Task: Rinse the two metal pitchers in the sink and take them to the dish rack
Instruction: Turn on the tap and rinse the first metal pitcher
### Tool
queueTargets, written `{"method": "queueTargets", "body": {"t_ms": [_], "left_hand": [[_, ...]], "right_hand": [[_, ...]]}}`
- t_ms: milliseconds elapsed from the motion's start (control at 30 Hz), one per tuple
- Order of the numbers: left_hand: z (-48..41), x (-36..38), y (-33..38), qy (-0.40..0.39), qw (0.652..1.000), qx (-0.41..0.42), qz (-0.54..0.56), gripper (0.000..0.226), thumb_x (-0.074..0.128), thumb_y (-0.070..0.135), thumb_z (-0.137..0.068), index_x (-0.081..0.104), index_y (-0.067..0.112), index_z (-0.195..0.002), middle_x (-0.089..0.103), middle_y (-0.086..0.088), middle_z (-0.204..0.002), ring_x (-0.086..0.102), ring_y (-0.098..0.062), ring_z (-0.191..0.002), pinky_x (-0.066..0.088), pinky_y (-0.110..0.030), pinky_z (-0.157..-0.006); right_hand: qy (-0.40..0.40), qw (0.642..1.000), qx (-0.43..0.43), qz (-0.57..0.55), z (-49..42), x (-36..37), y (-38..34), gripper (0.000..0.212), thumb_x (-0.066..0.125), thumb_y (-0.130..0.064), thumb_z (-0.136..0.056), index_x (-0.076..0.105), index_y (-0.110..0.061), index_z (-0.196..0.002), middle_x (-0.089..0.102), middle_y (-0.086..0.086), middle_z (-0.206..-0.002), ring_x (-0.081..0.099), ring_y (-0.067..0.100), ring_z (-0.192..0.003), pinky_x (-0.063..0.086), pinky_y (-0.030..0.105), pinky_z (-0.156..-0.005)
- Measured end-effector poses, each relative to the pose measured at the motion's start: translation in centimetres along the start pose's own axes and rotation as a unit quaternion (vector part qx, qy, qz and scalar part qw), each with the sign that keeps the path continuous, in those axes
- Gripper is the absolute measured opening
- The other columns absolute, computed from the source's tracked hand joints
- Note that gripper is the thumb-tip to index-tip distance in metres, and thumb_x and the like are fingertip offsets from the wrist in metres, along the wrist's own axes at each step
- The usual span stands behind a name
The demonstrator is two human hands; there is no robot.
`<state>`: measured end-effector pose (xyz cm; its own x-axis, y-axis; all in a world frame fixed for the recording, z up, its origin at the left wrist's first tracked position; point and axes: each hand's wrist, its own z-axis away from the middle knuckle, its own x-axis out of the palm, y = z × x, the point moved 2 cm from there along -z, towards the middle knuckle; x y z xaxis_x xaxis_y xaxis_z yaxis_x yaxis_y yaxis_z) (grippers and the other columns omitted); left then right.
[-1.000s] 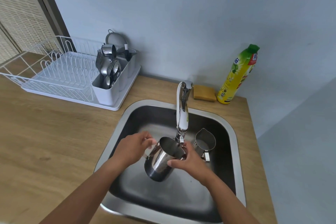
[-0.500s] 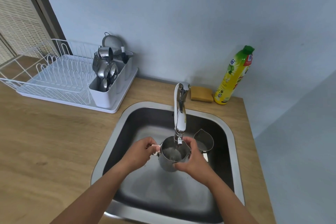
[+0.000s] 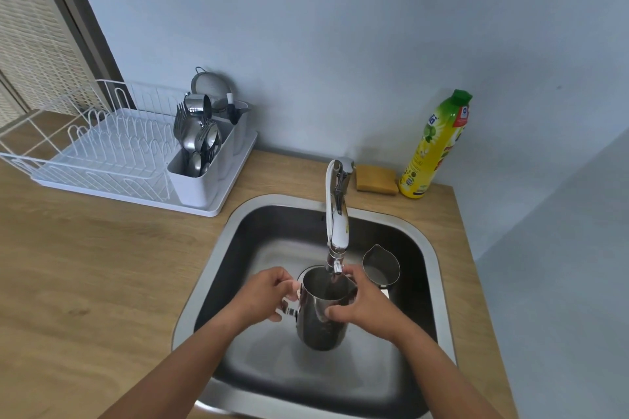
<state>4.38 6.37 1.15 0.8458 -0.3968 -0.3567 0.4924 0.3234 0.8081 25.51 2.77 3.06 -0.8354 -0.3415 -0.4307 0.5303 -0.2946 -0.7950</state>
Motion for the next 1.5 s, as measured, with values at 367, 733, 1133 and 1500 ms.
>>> {"method": "queueTargets", "body": {"t_ms": [367,733,1133,1500], "left_hand": [[-0.1,1.0,0.5,-0.004,1.0,0.002,-0.004,0.016,0.057,0.027,-0.096,0.064,0.014,-0.091,0.074,0.001,-0.091,0.067,-0.018,-0.08,0.061,-0.035,-0.071],[-0.3,1.4,0.6,-0.013,1.0,0.015,-0.016,0.015,0.057,0.027,-0.096,0.064,0.015,-0.092,0.074,0.0,-0.091,0.069,-0.017,-0.082,0.062,-0.035,-0.071],[-0.2,0.7,0.0,0.008,0.999,0.05,-0.003,0.009,0.068,0.028,-0.089,0.064,0.02,-0.09,0.071,-0.007,-0.091,0.07,-0.023,-0.083,0.063,-0.038,-0.066],[-0.3,0.9,0.4,0.022,0.998,0.037,-0.044,0.016,0.053,0.036,-0.097,0.065,0.028,-0.089,0.071,-0.001,-0.068,0.068,-0.013,-0.056,0.05,-0.03,-0.049]], "right_hand": [[-0.002,1.0,0.006,0.016,0.0,-1.0,0.8,0.074,0.081,-0.034,-0.065,0.039,-0.039,-0.126,0.056,-0.014,-0.122,0.061,0.012,-0.108,0.052,0.032,-0.098],[-0.007,1.0,0.006,0.015,-0.2,-1.6,1.1,0.075,0.081,-0.031,-0.067,0.038,-0.039,-0.128,0.056,-0.01,-0.124,0.061,0.016,-0.11,0.053,0.03,-0.096],[0.015,0.999,-0.008,-0.04,-0.7,-0.7,1.8,0.073,0.082,-0.03,-0.067,0.04,-0.042,-0.126,0.055,-0.012,-0.125,0.055,0.016,-0.118,0.047,0.036,-0.103],[0.025,0.99,0.037,-0.133,-1.3,-0.8,2.3,0.049,0.077,-0.036,-0.079,0.057,-0.027,-0.123,0.07,-0.003,-0.11,0.069,0.012,-0.1,0.055,0.022,-0.081]]}}
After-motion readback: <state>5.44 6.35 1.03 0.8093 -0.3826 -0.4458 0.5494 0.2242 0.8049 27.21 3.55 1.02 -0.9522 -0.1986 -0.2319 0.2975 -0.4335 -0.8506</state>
